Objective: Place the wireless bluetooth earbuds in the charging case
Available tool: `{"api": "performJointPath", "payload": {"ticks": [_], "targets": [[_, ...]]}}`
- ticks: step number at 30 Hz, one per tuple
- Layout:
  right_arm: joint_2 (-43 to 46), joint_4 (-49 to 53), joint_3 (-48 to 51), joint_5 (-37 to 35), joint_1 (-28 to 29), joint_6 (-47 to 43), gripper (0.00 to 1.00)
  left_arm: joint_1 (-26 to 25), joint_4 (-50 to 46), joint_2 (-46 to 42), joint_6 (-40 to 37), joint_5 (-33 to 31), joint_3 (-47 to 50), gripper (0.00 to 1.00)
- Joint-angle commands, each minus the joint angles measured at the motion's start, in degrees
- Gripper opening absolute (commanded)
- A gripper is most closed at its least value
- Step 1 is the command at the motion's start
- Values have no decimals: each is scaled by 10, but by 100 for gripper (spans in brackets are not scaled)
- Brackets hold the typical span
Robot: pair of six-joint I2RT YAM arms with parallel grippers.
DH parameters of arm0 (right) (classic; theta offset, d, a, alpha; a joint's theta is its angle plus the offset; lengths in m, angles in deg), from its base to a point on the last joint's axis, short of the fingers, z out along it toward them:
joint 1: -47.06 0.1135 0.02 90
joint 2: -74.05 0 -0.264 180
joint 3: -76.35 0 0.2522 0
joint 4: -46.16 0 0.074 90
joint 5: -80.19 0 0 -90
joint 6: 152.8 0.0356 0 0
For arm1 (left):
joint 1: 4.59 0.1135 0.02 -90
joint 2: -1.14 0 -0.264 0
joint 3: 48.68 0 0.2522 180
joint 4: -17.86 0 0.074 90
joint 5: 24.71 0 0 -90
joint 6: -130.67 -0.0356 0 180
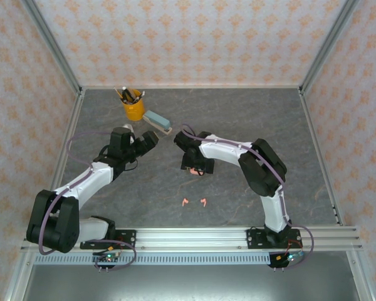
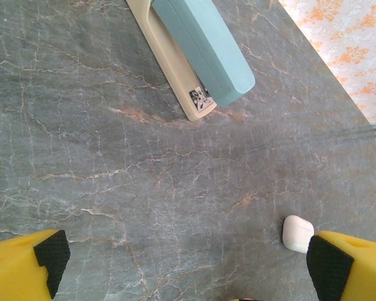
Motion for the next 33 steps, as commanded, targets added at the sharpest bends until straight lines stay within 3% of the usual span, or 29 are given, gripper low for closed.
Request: {"api": "performJointPath", "payload": {"ticks": [1,33], "targets": [[2,-11,25,5,-4,1,80,-5,12,4,-4,-21,-17,100],[-12,31,-2,-18,17,12,77,-22,28,20,-1,-30,-18,100]]}}
